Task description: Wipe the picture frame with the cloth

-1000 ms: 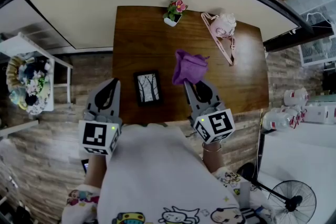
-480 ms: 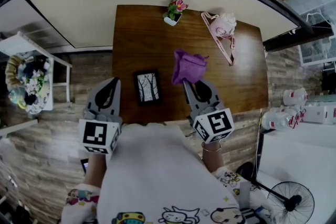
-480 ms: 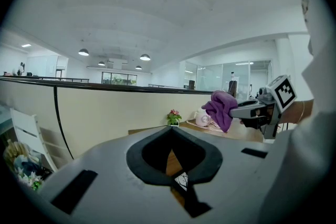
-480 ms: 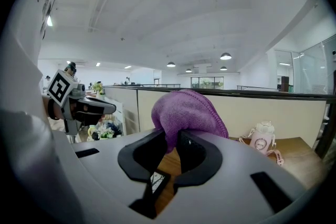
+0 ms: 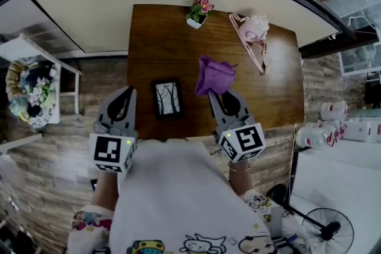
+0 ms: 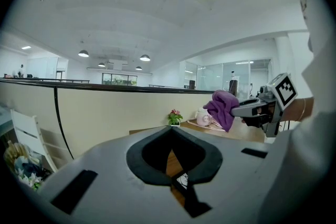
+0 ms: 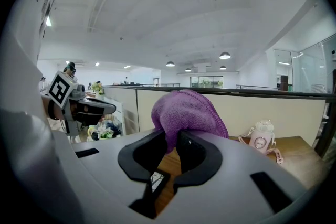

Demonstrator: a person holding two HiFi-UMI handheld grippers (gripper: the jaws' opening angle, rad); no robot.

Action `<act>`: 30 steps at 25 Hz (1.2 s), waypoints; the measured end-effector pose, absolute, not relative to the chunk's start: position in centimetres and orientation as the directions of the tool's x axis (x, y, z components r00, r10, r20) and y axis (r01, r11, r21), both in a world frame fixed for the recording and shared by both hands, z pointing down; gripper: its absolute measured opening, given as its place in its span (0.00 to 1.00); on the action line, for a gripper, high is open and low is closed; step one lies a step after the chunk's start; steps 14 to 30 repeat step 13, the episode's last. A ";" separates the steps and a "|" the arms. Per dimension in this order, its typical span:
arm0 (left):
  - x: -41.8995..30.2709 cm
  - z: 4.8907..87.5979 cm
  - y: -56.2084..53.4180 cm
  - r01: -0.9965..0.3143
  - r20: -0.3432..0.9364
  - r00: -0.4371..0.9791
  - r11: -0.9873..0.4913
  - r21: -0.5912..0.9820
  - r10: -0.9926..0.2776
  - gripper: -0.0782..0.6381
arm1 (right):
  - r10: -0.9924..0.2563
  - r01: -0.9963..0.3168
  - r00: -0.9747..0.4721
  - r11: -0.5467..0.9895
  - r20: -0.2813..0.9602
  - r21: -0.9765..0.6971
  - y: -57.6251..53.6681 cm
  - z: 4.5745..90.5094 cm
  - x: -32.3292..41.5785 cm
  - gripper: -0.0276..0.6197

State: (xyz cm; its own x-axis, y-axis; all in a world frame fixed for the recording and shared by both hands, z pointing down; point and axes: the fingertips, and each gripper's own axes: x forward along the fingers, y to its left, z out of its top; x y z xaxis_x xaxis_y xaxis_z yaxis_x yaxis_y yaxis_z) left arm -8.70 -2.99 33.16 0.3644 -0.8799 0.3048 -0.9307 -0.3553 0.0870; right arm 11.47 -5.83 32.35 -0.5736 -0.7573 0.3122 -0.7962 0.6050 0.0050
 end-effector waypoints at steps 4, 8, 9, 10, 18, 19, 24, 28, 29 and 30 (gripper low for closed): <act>-8.7 33.4 -3.0 -0.928 0.307 0.371 -0.361 0.090 -0.876 0.11 | -0.759 -0.800 -0.567 0.600 0.320 0.007 -5.8 32.4 11.6 0.11; -9.1 33.4 -3.1 -0.929 0.303 0.369 -0.360 0.088 -0.879 0.11 | -0.757 -0.797 -0.571 0.604 0.319 0.007 -5.8 32.5 11.5 0.11; -9.2 33.4 -3.2 -0.929 0.302 0.369 -0.360 0.087 -0.879 0.11 | -0.757 -0.797 -0.570 0.604 0.319 0.009 -5.8 32.5 11.5 0.11; -9.3 33.5 -3.3 -0.929 0.301 0.370 -0.361 0.086 -0.879 0.11 | -0.757 -0.797 -0.569 0.604 0.320 0.011 -5.9 32.5 11.5 0.11; -9.6 33.7 -3.6 -0.928 0.300 0.370 -0.364 0.080 -0.879 0.11 | -0.760 -0.799 -0.563 0.601 0.325 0.018 -6.1 32.5 11.6 0.11; -9.6 33.7 -3.6 -0.928 0.300 0.370 -0.364 0.080 -0.879 0.11 | -0.760 -0.799 -0.563 0.601 0.325 0.018 -6.1 32.5 11.6 0.11; -9.6 33.7 -3.6 -0.928 0.300 0.370 -0.364 0.080 -0.879 0.11 | -0.760 -0.799 -0.563 0.601 0.325 0.018 -6.1 32.5 11.6 0.11; -9.6 33.7 -3.6 -0.928 0.300 0.370 -0.364 0.080 -0.879 0.11 | -0.760 -0.799 -0.563 0.601 0.325 0.018 -6.1 32.5 11.6 0.11; -9.6 33.7 -3.6 -0.928 0.300 0.370 -0.364 0.080 -0.879 0.11 | -0.760 -0.799 -0.563 0.601 0.325 0.018 -6.1 32.5 11.6 0.11; -9.6 33.7 -3.6 -0.928 0.300 0.370 -0.364 0.080 -0.879 0.11 | -0.760 -0.799 -0.563 0.601 0.325 0.018 -6.1 32.5 11.6 0.11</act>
